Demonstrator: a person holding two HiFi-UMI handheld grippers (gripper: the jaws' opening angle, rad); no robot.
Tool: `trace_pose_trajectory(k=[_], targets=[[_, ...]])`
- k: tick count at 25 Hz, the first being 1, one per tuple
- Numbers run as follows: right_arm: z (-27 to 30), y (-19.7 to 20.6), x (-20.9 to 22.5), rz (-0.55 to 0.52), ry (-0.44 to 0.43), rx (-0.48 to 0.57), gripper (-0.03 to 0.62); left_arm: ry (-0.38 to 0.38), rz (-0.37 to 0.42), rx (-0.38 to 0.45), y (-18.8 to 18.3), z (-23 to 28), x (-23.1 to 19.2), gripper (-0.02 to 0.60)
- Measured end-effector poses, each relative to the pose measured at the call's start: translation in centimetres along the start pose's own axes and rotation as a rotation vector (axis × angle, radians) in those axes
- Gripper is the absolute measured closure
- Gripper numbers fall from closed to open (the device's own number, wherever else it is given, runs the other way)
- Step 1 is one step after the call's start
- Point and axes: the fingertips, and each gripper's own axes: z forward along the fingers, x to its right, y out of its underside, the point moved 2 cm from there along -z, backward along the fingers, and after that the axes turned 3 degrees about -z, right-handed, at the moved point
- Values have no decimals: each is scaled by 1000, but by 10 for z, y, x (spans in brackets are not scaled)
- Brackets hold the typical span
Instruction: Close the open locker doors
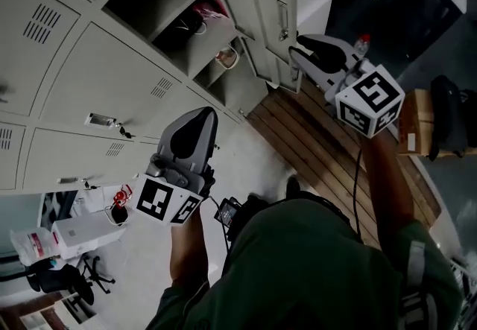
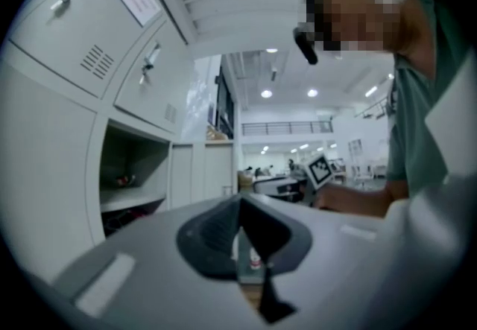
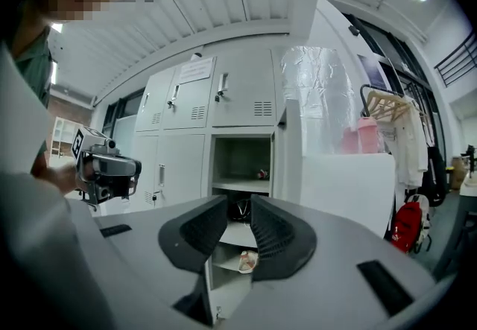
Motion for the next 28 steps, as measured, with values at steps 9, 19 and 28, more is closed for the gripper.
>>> trace_pose_trajectory(k=[9,19,28], targets=[[26,14,50,22,5,-8,503,68,-21,-27,16,46,-5,580],[46,44,57,9,-90,-50,513,116,-45,-50,25,79,-28,580],[63,38,5,-8,-165,-30,525,90,-63,-66,41,66,-53,580]])
